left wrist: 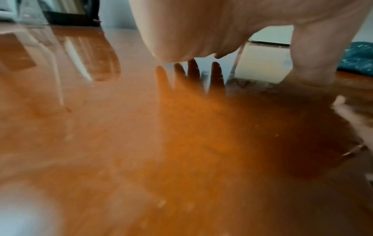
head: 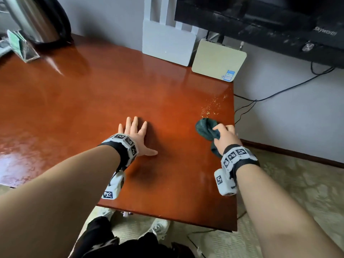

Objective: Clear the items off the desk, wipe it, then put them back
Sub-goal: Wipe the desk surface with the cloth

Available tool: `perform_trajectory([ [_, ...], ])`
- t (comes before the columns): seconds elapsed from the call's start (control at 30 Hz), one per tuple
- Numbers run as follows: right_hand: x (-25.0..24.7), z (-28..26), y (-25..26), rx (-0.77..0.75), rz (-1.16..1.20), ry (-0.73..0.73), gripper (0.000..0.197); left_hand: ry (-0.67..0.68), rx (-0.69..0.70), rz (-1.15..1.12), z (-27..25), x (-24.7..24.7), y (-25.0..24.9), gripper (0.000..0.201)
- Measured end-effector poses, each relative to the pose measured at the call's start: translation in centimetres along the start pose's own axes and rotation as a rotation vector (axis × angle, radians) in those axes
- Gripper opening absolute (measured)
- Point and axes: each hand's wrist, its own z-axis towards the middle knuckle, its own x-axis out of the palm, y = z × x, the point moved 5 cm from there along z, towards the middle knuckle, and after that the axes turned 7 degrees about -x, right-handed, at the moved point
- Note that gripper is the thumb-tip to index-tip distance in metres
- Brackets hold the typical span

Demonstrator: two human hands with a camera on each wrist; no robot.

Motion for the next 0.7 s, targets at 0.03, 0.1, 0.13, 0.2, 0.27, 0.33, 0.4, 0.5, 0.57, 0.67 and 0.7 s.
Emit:
perform_trajectory([
  [0.03, -0.8, 0.0, -2.0, 0.063, 0.027, -0.022, 0.031, -0.001, 0.015, 0.017, 0.0, -0.2, -0.7, 0.113],
  [0.1, -2.0, -0.1, -5.1, 0.174, 0.078, -0.041, 0.031, 0.002, 0.043, 0.039, 0.1, -0.5, -2.1, 0.111],
  [0.13, -2.5, -0.2, -6.2, 0.22, 0.097, -0.042, 0.032, 0.003, 0.055, 0.045, 0.0, -0.6, -2.8, 0.11],
  [0.2, -3.4, -0.3, -7.2, 0.249, 0.14, -0.08, 0.033, 0.005, 0.07, 0.052, 0.2, -0.6, -3.9, 0.109],
  [0.27, -4.5, -0.2, -6.4, 0.175, 0.199, -0.189, 0.033, 0.013, 0.075, 0.066, 0.2, -0.5, -4.7, 0.109],
  [0.33, -5.7, -0.5, -4.3, 0.056, 0.16, -0.314, 0.035, 0.021, 0.068, 0.083, 0.1, -0.3, -5.2, 0.108],
  [0.4, -6.1, -1.3, -1.3, -0.089, 0.02, -0.348, 0.036, 0.015, 0.063, 0.108, 0.0, -0.3, -5.4, 0.108],
  [0.5, -3.7, -2.2, 2.7, -0.32, -0.109, -0.006, 0.044, -0.002, 0.05, 0.12, 0.2, -0.8, -5.3, 0.108],
  [0.57, -2.2, -2.6, 3.6, -0.362, -0.061, 0.162, 0.054, -0.003, 0.051, 0.104, 0.5, -1.1, -5.4, 0.109],
  [0.67, -1.8, -2.0, 3.8, -0.396, -0.166, 0.081, 0.061, -0.004, 0.061, 0.077, 1.1, -1.5, -5.6, 0.111],
  [0.7, -1.1, -1.8, 3.8, -0.423, -0.255, 0.13, 0.064, -0.002, 0.064, 0.074, 1.3, -1.5, -5.7, 0.112],
])
